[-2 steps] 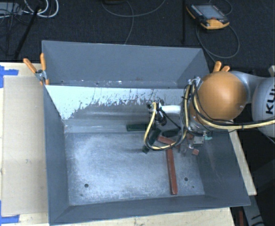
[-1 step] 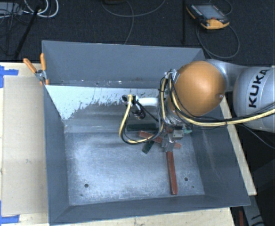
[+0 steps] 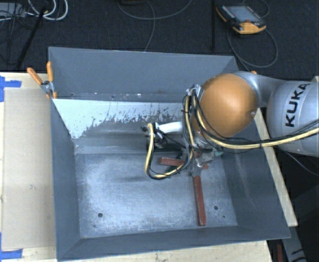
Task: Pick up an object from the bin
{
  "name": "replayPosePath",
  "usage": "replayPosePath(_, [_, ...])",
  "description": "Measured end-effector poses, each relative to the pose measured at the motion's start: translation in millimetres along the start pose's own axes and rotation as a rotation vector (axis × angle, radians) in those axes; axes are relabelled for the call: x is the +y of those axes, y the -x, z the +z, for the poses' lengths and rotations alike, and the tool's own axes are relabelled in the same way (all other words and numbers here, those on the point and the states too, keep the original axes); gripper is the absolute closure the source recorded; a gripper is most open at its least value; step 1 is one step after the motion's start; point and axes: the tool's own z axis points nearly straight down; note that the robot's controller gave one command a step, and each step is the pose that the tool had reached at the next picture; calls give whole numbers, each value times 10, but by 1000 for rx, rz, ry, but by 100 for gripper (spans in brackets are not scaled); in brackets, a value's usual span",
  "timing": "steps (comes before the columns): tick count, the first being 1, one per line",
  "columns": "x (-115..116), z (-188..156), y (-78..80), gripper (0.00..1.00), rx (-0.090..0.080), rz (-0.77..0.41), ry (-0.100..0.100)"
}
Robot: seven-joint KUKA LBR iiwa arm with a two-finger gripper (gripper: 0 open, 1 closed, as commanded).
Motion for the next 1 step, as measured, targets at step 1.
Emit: replayPosePath(1, [-94,32,-77,100,-4,-17,16])
